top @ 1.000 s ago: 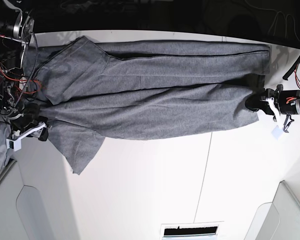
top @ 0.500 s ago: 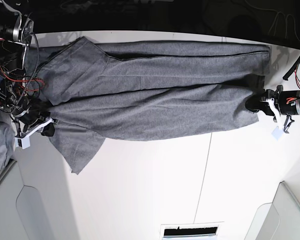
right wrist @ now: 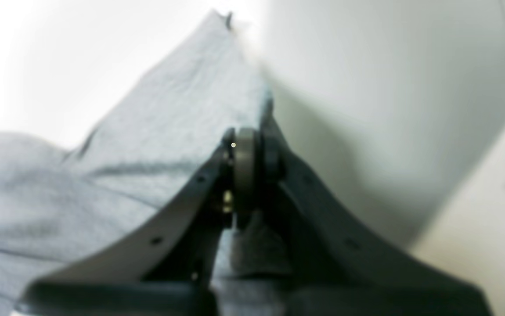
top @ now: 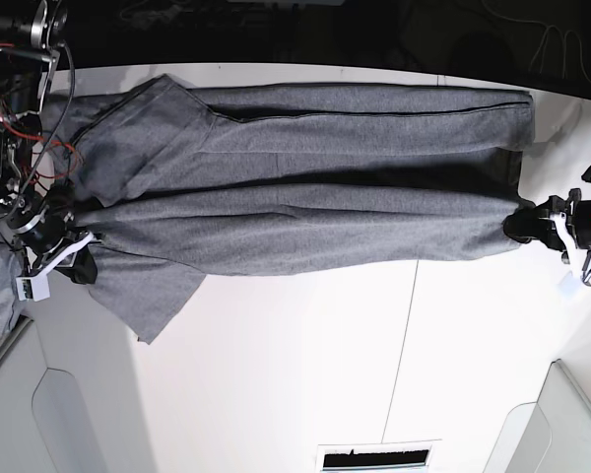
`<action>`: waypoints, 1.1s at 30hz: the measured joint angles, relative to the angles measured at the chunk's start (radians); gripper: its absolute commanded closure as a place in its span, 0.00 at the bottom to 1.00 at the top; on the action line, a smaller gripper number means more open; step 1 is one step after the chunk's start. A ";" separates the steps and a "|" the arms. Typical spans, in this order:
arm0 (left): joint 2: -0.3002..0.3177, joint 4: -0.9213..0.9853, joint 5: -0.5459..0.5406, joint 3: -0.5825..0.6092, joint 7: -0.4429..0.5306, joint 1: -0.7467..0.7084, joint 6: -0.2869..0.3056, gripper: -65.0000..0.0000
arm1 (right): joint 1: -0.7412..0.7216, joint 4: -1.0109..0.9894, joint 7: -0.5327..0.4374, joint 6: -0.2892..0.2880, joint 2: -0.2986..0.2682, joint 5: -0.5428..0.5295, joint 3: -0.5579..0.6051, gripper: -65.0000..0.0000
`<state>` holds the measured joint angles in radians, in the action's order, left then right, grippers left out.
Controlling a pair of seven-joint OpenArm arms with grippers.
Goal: Layout the t-shirt on the table in an organized manner, then fold the t-shirt properly
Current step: 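Lift the hem corner with the right gripper and fold it over the shirt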
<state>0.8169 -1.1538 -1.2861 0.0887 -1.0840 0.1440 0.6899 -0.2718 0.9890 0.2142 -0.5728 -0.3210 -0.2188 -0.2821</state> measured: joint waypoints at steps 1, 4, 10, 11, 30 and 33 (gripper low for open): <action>0.014 -0.010 -0.017 0.000 -0.022 -0.008 0.000 1.00 | 0.031 0.044 0.005 -0.002 0.000 -0.009 0.000 1.00; 0.055 -0.076 -0.058 0.000 -0.047 -0.051 0.000 1.00 | 0.114 0.166 0.009 -0.004 0.000 -0.024 0.000 1.00; 0.112 -0.255 -0.101 0.002 -0.071 -0.156 0.000 1.00 | 0.232 0.338 0.005 -0.006 -0.020 -0.064 -0.002 1.00; 0.112 -0.270 -0.101 0.002 -0.071 -0.172 0.000 1.00 | 0.251 0.355 0.012 -0.004 -0.025 -0.064 -0.004 1.00; 0.064 -0.277 -0.101 0.003 -0.079 -0.241 0.000 0.74 | 0.329 0.410 0.034 0.027 -0.026 -0.163 -0.021 0.48; 0.064 -0.278 -0.100 0.003 -0.079 -0.241 0.000 0.74 | 0.275 0.409 0.034 0.061 -0.026 -0.169 -0.034 0.48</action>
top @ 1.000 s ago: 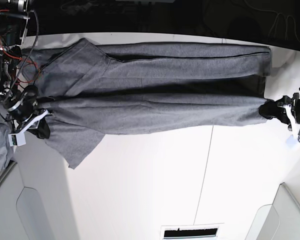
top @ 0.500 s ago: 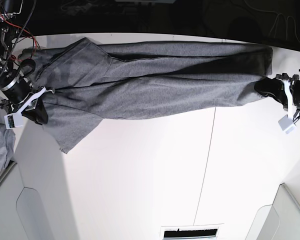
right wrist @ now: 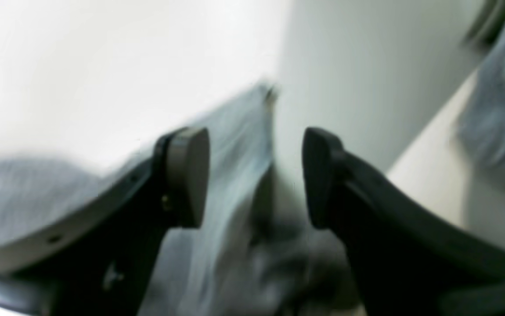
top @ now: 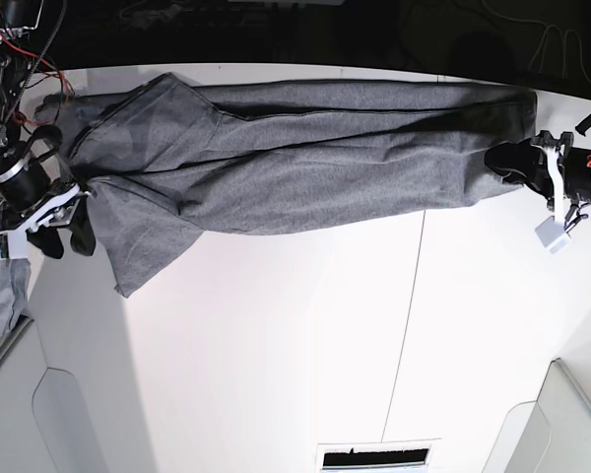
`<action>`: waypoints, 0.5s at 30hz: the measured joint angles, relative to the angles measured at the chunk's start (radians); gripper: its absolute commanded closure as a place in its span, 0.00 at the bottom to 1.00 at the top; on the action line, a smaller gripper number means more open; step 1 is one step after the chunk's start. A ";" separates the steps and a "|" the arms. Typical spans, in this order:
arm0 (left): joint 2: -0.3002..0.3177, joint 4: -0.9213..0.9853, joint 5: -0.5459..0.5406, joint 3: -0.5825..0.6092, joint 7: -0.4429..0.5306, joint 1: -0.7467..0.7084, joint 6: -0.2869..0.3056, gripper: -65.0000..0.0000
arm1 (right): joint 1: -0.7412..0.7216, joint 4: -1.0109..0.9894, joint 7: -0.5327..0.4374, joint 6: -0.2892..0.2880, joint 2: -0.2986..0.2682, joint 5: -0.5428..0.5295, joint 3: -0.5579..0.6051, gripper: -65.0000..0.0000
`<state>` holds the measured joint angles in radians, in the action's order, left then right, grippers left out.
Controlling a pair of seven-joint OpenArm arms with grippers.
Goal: Layout the t-shirt on the table in an organized manner, then fold the t-shirt properly
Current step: 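Lift the hem corner with the right gripper and fold it over the shirt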
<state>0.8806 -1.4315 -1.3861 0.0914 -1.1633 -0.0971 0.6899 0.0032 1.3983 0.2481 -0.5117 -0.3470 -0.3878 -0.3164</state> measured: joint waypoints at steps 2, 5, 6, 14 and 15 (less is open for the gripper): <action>0.001 0.000 0.012 0.000 0.000 0.000 0.000 0.74 | -0.048 -0.008 0.000 0.044 0.000 0.000 0.000 0.48; 0.000 0.000 0.012 0.000 0.000 0.000 0.000 0.74 | -0.121 -0.066 -0.011 0.060 0.003 0.030 0.000 0.48; 0.000 0.000 0.012 0.000 0.000 0.000 0.000 0.74 | -0.150 -0.103 -0.006 0.070 0.009 0.054 0.000 0.48; 0.000 0.000 0.012 0.000 0.008 0.000 0.000 0.74 | -0.372 -0.521 0.006 0.088 0.087 0.135 0.002 0.48; 0.000 0.000 0.012 0.000 0.008 0.000 0.000 0.74 | -0.390 -0.571 0.006 0.086 0.095 0.134 0.003 0.48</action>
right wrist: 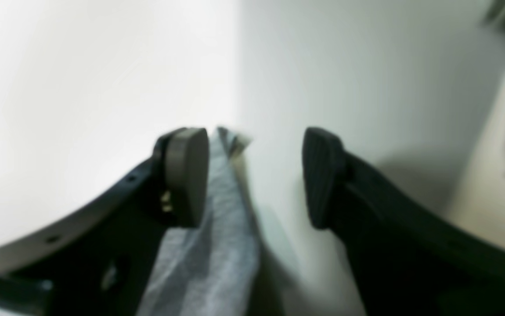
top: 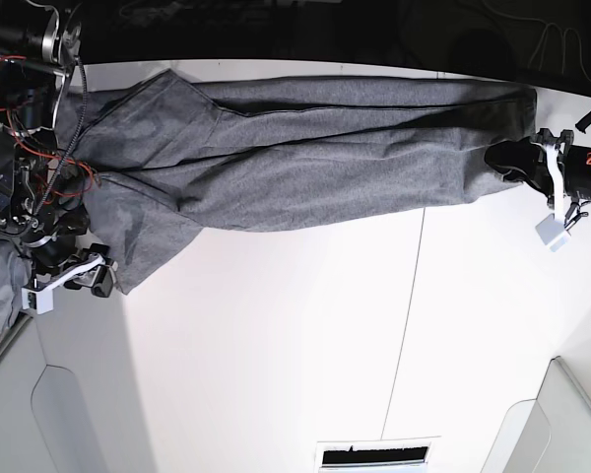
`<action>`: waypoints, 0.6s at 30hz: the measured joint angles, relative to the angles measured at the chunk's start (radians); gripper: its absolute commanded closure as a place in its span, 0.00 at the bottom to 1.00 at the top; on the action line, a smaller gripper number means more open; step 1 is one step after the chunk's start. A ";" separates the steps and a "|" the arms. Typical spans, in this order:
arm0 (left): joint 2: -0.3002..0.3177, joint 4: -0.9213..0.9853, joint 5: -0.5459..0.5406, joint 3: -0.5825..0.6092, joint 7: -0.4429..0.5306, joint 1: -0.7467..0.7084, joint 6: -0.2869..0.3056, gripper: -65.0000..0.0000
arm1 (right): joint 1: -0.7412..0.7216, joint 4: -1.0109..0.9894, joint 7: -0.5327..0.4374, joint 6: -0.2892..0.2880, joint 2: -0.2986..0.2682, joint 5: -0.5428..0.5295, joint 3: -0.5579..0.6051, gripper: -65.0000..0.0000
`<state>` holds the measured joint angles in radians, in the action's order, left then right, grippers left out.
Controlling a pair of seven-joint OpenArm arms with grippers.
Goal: Layout the t-shirt on the table in an organized manner, then fold the t-shirt properly
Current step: 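Lift the hem corner with the right gripper and fold it over the shirt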
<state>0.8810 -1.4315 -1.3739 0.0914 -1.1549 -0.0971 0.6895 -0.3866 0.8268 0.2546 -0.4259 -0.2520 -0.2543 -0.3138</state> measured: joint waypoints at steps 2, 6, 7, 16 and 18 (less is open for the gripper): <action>0.000 0.000 0.000 0.000 0.000 0.000 0.000 0.74 | -0.029 -0.091 0.001 0.004 0.005 0.008 0.005 0.48; 0.000 0.000 0.000 0.000 -0.001 0.000 0.000 0.74 | -0.057 -0.166 -0.029 -0.004 0.014 0.003 0.013 0.48; 0.000 0.000 0.000 0.000 0.000 0.000 0.000 0.74 | -0.057 -0.166 -0.029 -0.024 0.020 0.008 0.013 0.48; -0.017 0.000 0.000 0.000 0.003 0.000 0.000 0.74 | -0.051 -0.163 -0.013 -0.127 0.078 0.010 0.017 0.89; -0.019 0.000 0.000 0.000 0.003 0.000 0.000 0.74 | -0.048 -0.162 -0.014 -0.127 0.077 0.011 0.017 1.00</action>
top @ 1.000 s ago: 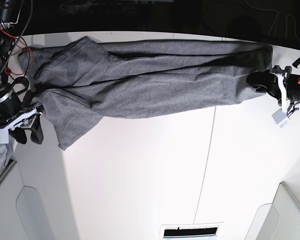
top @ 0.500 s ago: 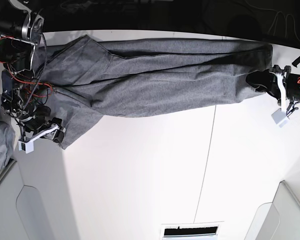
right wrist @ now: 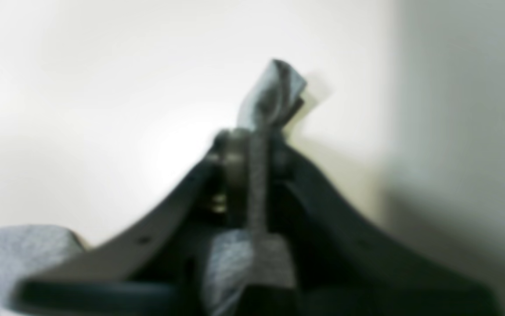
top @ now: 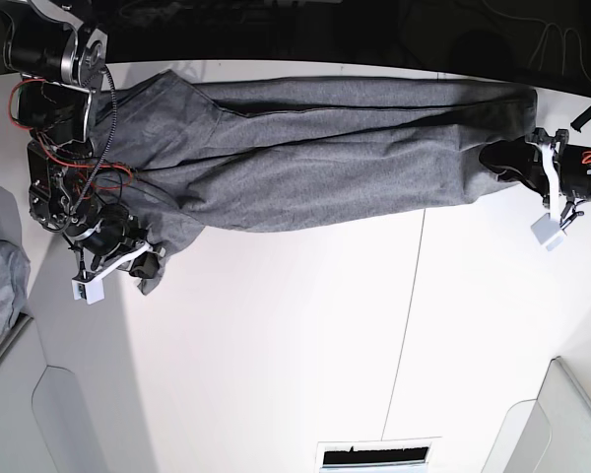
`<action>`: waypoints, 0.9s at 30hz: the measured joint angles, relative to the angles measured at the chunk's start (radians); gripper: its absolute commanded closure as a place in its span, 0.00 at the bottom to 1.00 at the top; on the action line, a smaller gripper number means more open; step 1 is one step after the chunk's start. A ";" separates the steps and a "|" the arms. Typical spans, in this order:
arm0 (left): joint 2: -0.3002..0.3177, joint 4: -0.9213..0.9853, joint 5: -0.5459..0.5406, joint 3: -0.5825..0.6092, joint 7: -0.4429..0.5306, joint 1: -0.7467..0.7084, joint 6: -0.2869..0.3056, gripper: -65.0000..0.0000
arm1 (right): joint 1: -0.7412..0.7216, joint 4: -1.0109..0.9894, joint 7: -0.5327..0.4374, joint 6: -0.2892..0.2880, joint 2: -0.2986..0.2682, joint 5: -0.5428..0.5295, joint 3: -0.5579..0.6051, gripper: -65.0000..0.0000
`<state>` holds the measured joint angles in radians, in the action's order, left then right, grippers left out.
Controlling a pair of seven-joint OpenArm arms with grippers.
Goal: Layout the t-shirt on the table in an organized manner, then fold the t-shirt properly
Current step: 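Lift the hem corner with the right gripper and fold it over the shirt, then release the right gripper and regrasp the folded shirt end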
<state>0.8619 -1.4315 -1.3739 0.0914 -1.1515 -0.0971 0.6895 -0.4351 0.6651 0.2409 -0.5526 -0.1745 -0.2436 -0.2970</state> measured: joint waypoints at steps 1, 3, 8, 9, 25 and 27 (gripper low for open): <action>-0.001 0.000 0.000 0.000 0.000 0.000 0.000 0.74 | 0.003 0.011 0.001 0.002 0.000 0.004 0.000 1.00; -0.006 0.000 0.000 0.000 -0.001 0.000 0.000 0.74 | 0.009 0.040 0.009 -0.005 0.000 0.009 0.000 1.00; -0.014 0.000 0.011 0.000 0.016 0.000 0.000 0.74 | 0.014 0.163 0.109 -0.026 -0.002 -0.072 0.000 1.00; -0.014 0.000 0.029 0.000 0.016 0.000 0.000 0.74 | 0.015 0.195 0.158 -0.027 -0.003 -0.112 0.000 1.00; -0.014 0.000 0.074 0.000 0.023 0.000 0.000 0.61 | 0.554 1.043 0.465 -0.034 -0.025 -0.494 -0.048 1.00; -0.014 0.000 0.074 0.000 0.022 0.000 0.000 0.61 | 0.612 1.087 0.483 -0.035 -0.028 -0.513 -0.050 1.00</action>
<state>0.8474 -1.4311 -1.3003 0.0914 -1.1294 -0.0975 0.6895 0.1772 1.7519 0.7235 -0.5877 -0.2024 -0.7570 -0.3466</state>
